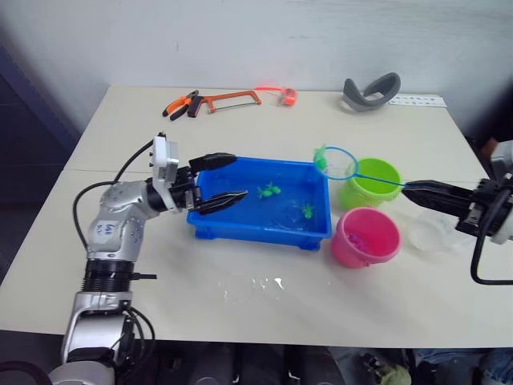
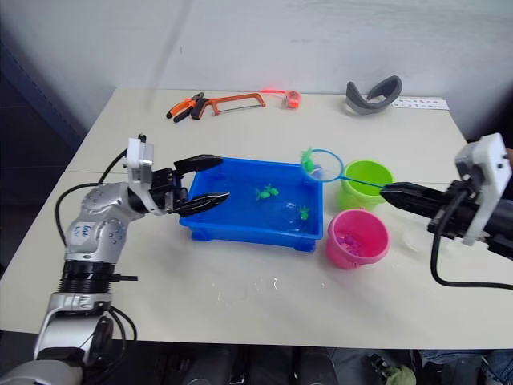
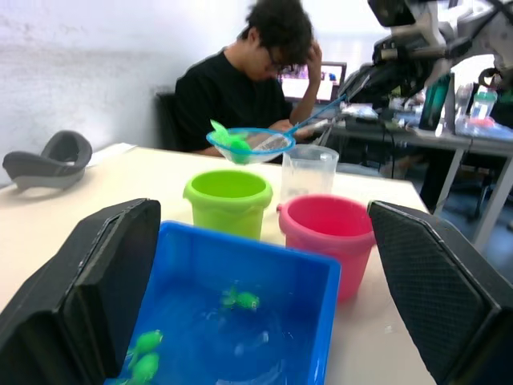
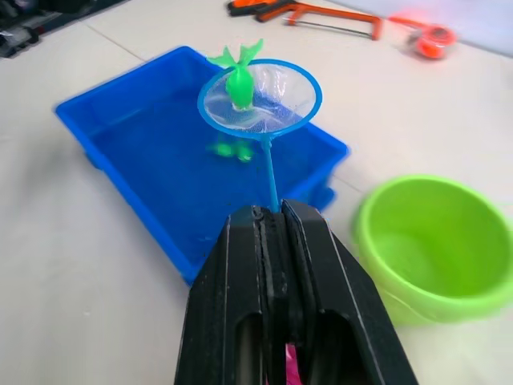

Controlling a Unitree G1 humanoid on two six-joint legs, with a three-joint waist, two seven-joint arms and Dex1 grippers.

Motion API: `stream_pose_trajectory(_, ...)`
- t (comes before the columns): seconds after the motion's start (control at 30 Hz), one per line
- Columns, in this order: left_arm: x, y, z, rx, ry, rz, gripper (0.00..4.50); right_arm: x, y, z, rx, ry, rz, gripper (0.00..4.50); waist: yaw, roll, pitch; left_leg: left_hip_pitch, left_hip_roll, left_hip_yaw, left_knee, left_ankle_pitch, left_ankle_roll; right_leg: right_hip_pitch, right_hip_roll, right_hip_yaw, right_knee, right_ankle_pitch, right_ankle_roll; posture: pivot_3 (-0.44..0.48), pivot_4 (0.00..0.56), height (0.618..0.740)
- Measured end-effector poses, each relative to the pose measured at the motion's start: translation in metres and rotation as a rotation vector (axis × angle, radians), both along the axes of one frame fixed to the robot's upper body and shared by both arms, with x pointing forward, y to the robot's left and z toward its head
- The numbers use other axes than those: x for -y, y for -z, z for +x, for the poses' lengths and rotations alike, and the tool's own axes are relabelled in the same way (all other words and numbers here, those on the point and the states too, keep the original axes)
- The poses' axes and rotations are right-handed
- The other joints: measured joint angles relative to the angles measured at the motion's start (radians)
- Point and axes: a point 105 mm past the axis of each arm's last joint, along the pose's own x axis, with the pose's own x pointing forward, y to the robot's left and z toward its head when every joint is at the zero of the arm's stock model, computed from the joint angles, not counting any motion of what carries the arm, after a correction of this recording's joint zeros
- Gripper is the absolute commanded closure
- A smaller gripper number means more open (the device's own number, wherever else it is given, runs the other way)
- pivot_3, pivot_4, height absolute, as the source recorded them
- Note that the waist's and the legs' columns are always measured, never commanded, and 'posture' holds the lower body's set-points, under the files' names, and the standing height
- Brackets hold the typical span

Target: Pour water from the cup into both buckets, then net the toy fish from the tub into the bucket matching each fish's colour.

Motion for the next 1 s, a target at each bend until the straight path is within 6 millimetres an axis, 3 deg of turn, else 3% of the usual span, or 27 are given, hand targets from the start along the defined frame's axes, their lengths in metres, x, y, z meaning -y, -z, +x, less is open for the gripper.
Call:
stream_pose_trajectory(0.33,0.038,0.007,0.003,-0.005,-0.019,0.041,0.01,0.062,0.009,0.011,0.149,0.284,-0.234,4.5,-0.003,0.0,0.0,0.001,0.0,0.002,0.0,0.0,0.0,0.0,0.002,0.001,0.001,0.0,0.0,0.0,0.15,0.74)
stream_pose_trajectory(0.5,0.04,0.005,0.005,0.005,-0.034,0.051,0.01,0.067,0.02,0.023,0.218,0.316,-0.371,4.5,-0.003,0.0,0.0,0.001,0.0,0.002,0.0,0.001,0.0,0.0,0.003,0.001,0.001,0.0,0.0,0.0,0.15,0.74)
stream_pose_trajectory(0.83,0.039,0.005,0.006,0.006,-0.042,0.059,0.01,0.063,0.035,0.026,0.298,0.25,-0.621,4.5,-0.003,0.0,0.0,0.001,0.0,0.002,0.0,0.001,0.0,0.0,0.005,0.001,0.0,0.0,0.0,0.0,0.15,0.74)
stream_pose_trajectory(1.0,0.038,0.006,0.006,0.008,-0.042,0.063,0.01,0.065,0.025,0.028,0.48,0.224,-0.858,4.5,-0.004,0.0,0.0,0.001,0.0,0.002,0.0,0.001,0.0,0.0,0.005,0.001,0.0,0.0,0.0,0.0,0.15,0.74)
